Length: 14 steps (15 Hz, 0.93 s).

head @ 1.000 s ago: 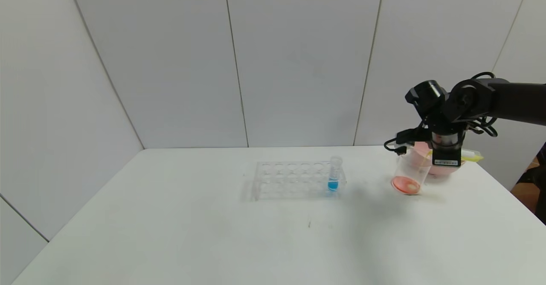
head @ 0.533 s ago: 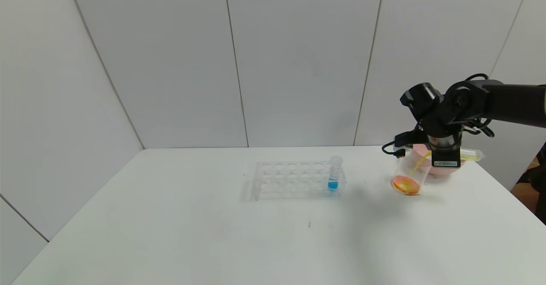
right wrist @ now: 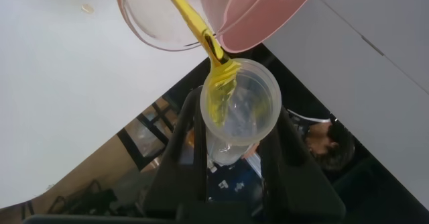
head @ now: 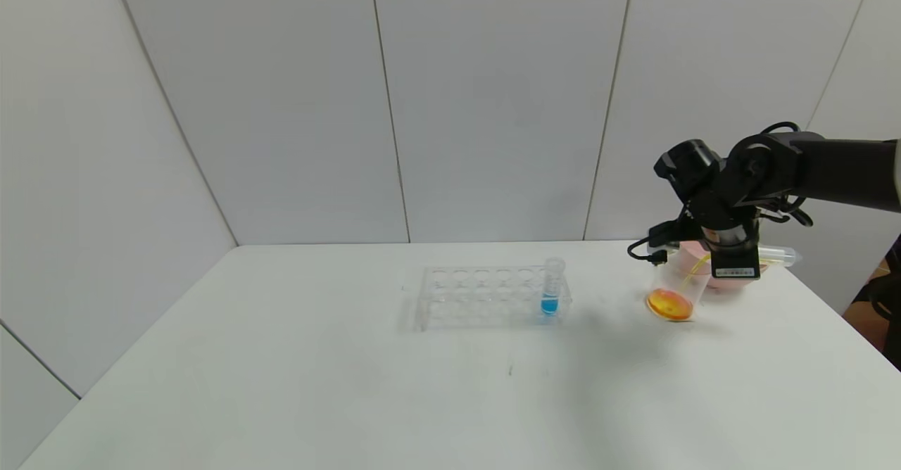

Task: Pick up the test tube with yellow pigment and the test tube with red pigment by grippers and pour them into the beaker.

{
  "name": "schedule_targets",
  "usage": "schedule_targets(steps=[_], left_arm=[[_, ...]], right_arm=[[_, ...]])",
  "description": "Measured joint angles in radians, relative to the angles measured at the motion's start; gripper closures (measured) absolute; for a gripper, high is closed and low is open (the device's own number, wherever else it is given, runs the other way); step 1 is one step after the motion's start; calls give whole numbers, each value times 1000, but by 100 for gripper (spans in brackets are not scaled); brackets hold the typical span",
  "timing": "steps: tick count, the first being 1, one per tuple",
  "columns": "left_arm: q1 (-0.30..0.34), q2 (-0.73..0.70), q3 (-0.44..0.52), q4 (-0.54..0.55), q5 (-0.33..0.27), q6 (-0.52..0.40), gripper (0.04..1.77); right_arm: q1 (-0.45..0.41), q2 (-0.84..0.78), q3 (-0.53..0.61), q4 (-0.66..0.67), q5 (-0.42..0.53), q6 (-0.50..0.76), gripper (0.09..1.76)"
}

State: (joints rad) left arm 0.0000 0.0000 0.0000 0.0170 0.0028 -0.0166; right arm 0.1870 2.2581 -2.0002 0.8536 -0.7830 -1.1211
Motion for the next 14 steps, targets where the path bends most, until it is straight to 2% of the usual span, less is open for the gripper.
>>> schedule_targets(steps=[3, 14], left_arm=[[0, 0, 0, 0, 0, 0, 9], [0, 0, 0, 0, 0, 0, 9]], right_arm=[[12, 0, 0, 4, -62, -22, 134], [19, -13, 0, 6, -66, -23, 134]])
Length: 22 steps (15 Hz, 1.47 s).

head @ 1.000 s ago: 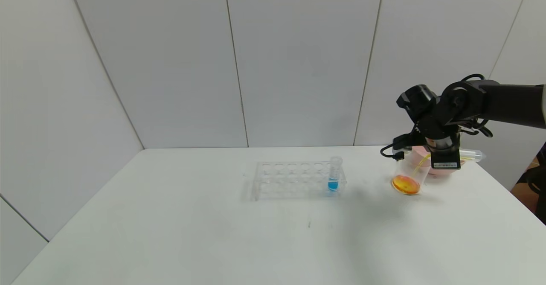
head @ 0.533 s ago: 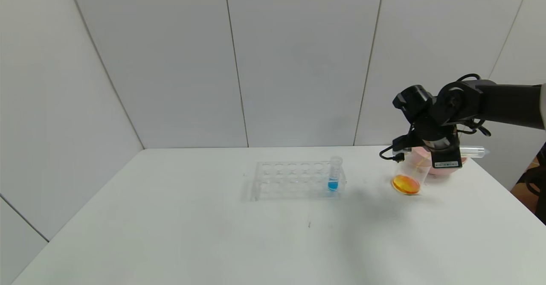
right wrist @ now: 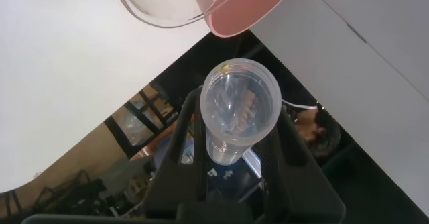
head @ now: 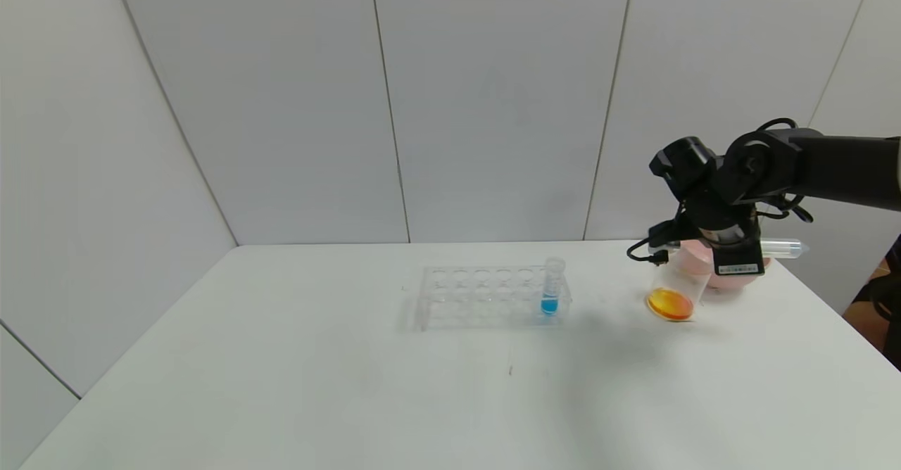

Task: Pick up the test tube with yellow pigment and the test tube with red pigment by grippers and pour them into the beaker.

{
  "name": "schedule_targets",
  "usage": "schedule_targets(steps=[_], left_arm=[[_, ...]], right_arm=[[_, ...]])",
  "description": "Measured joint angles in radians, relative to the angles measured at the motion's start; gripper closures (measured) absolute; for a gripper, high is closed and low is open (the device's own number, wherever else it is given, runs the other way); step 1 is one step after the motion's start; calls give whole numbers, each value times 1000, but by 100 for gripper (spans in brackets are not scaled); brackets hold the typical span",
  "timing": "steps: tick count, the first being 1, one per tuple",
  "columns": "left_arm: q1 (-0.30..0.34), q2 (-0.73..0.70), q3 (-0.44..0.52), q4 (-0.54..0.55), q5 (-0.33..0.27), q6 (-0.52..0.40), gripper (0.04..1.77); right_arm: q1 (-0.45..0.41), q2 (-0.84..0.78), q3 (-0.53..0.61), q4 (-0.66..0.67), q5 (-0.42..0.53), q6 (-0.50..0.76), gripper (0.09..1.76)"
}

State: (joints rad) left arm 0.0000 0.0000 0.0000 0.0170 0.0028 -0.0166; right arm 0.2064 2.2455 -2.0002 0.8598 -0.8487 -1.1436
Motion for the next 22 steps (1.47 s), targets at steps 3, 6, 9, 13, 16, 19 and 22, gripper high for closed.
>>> schedule_targets(steps=[3, 6, 9, 13, 16, 19, 22], left_arm=[[0, 0, 0, 0, 0, 0, 9], [0, 0, 0, 0, 0, 0, 9], [0, 0, 0, 0, 0, 0, 9], [0, 0, 0, 0, 0, 0, 9], [0, 0, 0, 0, 0, 0, 9], [0, 0, 0, 0, 0, 0, 9], [0, 0, 0, 0, 0, 0, 9]], right_arm=[[-4, -13, 0, -10, 29, 7, 134], [-27, -38, 0, -4, 177, 64, 134], [-84, -87, 6, 17, 413, 140, 134], [-185, -186, 23, 30, 748, 330, 134], [-241, -254, 39, 11, 971, 589, 134], [-277, -330, 142, -136, 1082, 741, 134], [-304, -418, 335, -419, 1113, 814, 134]])
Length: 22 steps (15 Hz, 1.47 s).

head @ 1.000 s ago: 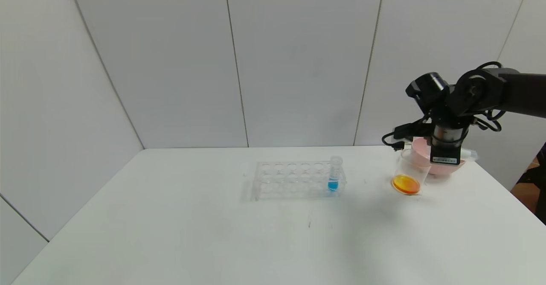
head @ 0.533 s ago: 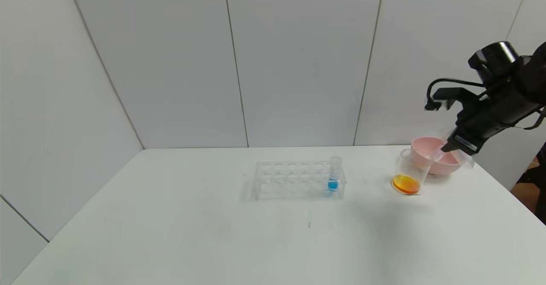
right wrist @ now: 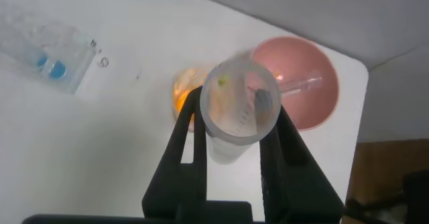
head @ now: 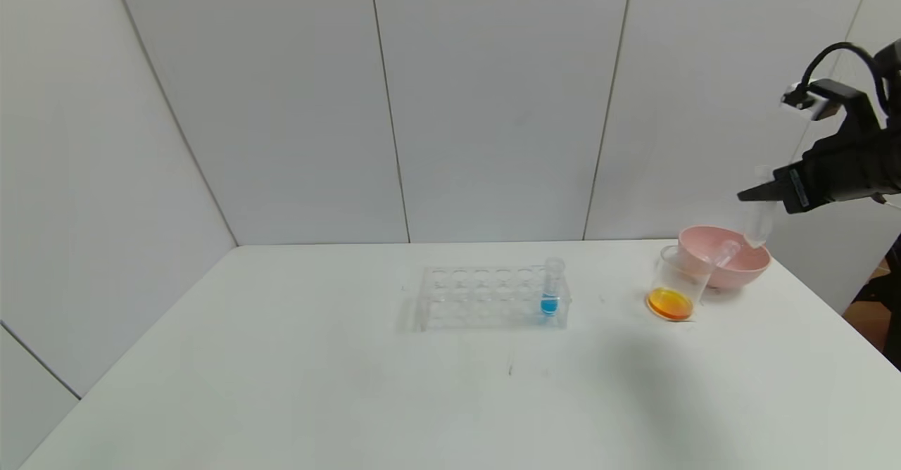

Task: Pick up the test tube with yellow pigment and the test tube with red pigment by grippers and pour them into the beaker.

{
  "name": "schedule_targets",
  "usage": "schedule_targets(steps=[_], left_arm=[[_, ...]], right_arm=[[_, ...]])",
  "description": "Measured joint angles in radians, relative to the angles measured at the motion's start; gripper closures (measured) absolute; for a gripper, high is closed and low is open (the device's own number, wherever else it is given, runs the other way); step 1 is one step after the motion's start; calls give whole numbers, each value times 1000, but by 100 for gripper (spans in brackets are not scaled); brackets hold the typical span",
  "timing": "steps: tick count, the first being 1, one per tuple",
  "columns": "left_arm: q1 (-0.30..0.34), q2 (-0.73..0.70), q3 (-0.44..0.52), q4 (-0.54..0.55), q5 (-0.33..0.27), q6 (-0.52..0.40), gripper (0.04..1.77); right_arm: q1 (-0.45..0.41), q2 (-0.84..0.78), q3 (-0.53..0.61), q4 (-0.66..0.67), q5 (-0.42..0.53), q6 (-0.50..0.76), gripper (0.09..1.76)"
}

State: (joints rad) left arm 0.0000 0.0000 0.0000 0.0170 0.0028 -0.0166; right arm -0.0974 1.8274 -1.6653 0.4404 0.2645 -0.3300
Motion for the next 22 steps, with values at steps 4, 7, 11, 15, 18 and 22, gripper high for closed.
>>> schedule_targets(steps=[4, 7, 11, 15, 18, 22], left_arm=[[0, 0, 0, 0, 0, 0, 9], [0, 0, 0, 0, 0, 0, 9], [0, 0, 0, 0, 0, 0, 9], [0, 0, 0, 0, 0, 0, 9], [0, 0, 0, 0, 0, 0, 9], [0, 0, 0, 0, 0, 0, 9]], right_arm=[[-29, -54, 112, -203, -56, 211, 134], [-41, -23, 123, -288, -136, 295, 134], [-37, 92, 125, -496, -324, 364, 134], [-22, 230, 130, -639, -473, 444, 134], [-9, 300, 150, -663, -482, 491, 134], [-6, 373, 154, -715, -519, 526, 134]])
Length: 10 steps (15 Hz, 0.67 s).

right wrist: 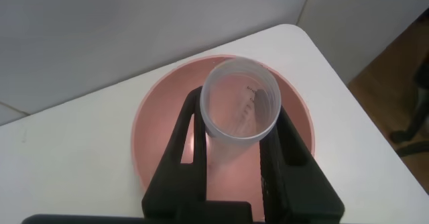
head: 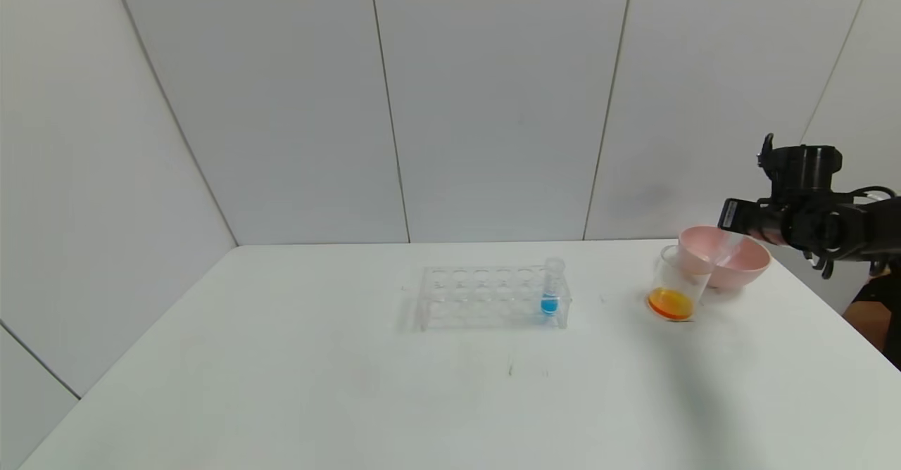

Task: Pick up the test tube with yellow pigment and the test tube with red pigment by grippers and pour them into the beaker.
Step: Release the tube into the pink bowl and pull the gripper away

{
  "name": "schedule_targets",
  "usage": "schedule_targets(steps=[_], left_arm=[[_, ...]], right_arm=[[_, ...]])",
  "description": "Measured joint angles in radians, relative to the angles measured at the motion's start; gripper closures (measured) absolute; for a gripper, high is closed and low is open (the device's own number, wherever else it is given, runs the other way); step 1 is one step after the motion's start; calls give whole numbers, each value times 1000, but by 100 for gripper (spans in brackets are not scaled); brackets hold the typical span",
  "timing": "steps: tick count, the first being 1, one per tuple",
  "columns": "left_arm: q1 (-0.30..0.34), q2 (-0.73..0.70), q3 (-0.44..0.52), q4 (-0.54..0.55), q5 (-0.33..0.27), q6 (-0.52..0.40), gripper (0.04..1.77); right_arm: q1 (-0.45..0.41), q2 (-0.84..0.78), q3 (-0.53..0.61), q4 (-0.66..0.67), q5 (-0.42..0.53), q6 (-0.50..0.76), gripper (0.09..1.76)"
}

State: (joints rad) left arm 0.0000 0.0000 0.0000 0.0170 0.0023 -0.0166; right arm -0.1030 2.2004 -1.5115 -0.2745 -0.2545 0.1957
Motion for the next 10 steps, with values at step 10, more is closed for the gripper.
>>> schedule_targets(steps=[10], left_arm=[[0, 0, 0, 0, 0, 0, 9]], right_arm=[[9, 48, -11, -26, -8, -1, 134]])
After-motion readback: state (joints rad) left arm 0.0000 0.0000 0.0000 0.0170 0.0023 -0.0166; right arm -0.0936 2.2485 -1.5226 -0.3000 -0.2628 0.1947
